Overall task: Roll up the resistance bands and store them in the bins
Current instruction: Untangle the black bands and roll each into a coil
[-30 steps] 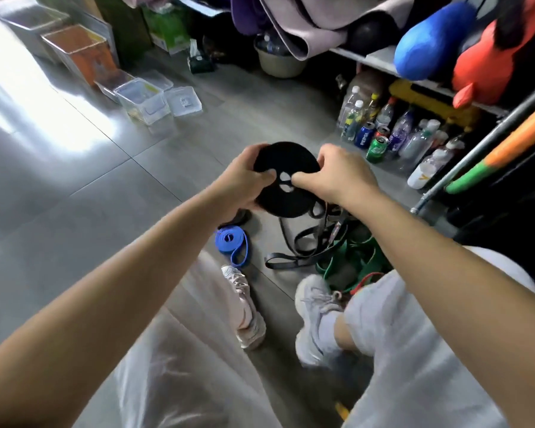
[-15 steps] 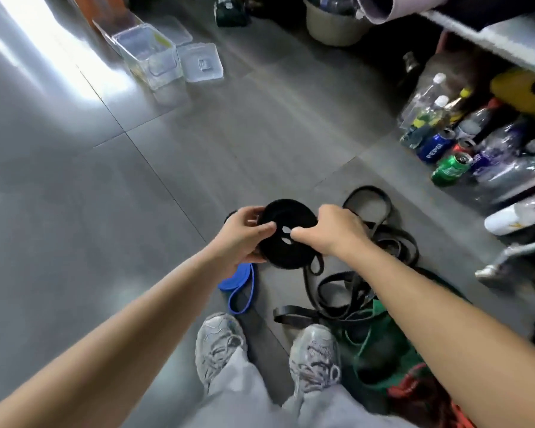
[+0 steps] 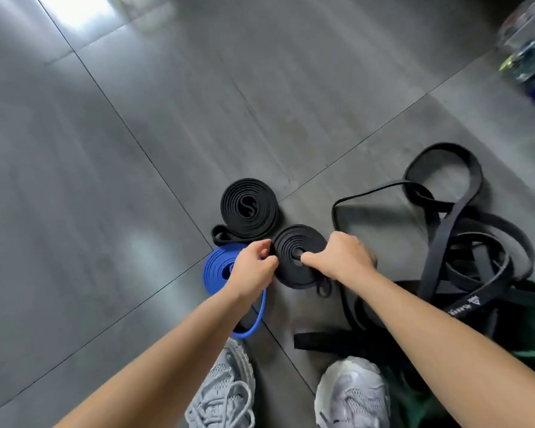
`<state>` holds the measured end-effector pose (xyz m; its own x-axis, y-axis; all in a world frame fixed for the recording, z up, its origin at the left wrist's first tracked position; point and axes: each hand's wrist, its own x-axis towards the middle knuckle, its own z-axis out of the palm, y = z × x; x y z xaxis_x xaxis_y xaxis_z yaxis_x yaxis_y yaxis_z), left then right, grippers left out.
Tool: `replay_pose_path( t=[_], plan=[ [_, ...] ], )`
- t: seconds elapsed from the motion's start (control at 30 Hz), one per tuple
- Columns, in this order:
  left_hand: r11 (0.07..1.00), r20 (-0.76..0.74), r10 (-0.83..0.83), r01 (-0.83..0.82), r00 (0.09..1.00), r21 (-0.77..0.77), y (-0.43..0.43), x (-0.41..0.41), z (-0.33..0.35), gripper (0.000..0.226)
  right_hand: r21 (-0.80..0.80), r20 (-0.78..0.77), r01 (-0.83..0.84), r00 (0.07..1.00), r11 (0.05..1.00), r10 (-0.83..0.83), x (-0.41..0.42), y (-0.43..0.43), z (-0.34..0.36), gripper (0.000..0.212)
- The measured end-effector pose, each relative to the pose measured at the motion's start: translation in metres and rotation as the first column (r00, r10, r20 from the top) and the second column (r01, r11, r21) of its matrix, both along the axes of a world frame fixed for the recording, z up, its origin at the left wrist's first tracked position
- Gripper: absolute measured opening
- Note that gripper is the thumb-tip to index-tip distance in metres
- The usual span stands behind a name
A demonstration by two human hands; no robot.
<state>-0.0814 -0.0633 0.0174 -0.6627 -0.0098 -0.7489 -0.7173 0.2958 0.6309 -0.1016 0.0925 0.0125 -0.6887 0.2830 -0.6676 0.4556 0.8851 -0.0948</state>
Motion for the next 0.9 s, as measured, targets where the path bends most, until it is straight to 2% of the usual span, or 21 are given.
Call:
replay_pose_path(
  t=[0.07,0.2,0.33,0.43,0.5,0.6,0.67,0.7,0.73,0.8,0.87,0.9],
  plan=[
    [1.0,0.01,0.013,-0.013,1.0,0.015,-0.001,-0.001,-0.007,0.041,0.013,0.003,-0.008,1.0,1.0,0.008,-0.003,-0.003,-0.01,0.045],
    [0.999,-0.01,0.032,-0.032,0.999,-0.041,-0.003,0.001,-0.014,0.017,0.037,0.0,-0.012,1.0,0.999,0.012,-0.007,-0.007,-0.018,0.045],
    [0.989,-0.076,0.014,-0.025,0.997,-0.149,0.004,0.005,-0.014,0.028,-0.018,-0.042,0.021,0.999,1.0,-0.021,-0.007,-0.008,-0.026,0.043],
    [0.96,-0.158,-0.115,0.069,0.981,-0.272,0.012,0.007,-0.011,0.025,-0.146,-0.083,0.044,0.995,0.988,-0.056,0.008,0.001,-0.03,0.037],
    [0.928,-0.204,-0.215,0.135,0.955,-0.347,0.018,0.007,-0.01,0.041,-0.278,-0.088,0.105,0.987,0.955,-0.134,0.02,0.014,-0.029,0.036],
    [0.895,-0.147,-0.356,0.291,0.923,-0.338,0.026,0.008,-0.01,0.041,-0.389,-0.181,0.178,0.947,0.904,-0.264,0.039,0.036,-0.027,0.03],
    [0.854,-0.053,-0.441,0.401,0.896,-0.332,0.029,0.008,-0.012,0.041,-0.338,-0.305,0.192,0.904,0.921,-0.3,0.053,0.049,-0.03,0.019],
    [0.843,-0.028,-0.455,0.42,0.89,-0.337,0.029,0.007,-0.014,0.041,-0.304,-0.314,0.202,0.902,0.931,-0.298,0.06,0.054,-0.03,0.019],
    [0.839,-0.015,-0.453,0.42,0.892,-0.347,0.029,0.006,-0.016,0.04,-0.265,-0.273,0.201,0.922,0.943,-0.274,0.066,0.059,-0.032,0.023],
    [0.838,-0.003,-0.439,0.408,0.899,-0.361,0.029,0.004,-0.017,0.039,-0.124,-0.105,0.086,0.989,0.988,-0.1,0.079,0.062,-0.036,0.031],
    [0.821,0.011,-0.454,0.424,0.891,-0.382,0.033,0.002,-0.015,0.041,-0.021,-0.017,-0.067,0.998,0.998,0.067,0.086,0.059,-0.037,0.023],
    [0.803,0.016,-0.476,0.441,0.879,-0.401,0.037,0.002,-0.012,0.043,-0.015,-0.033,-0.077,0.997,0.997,0.077,0.087,0.056,-0.033,0.016]
  ],
)
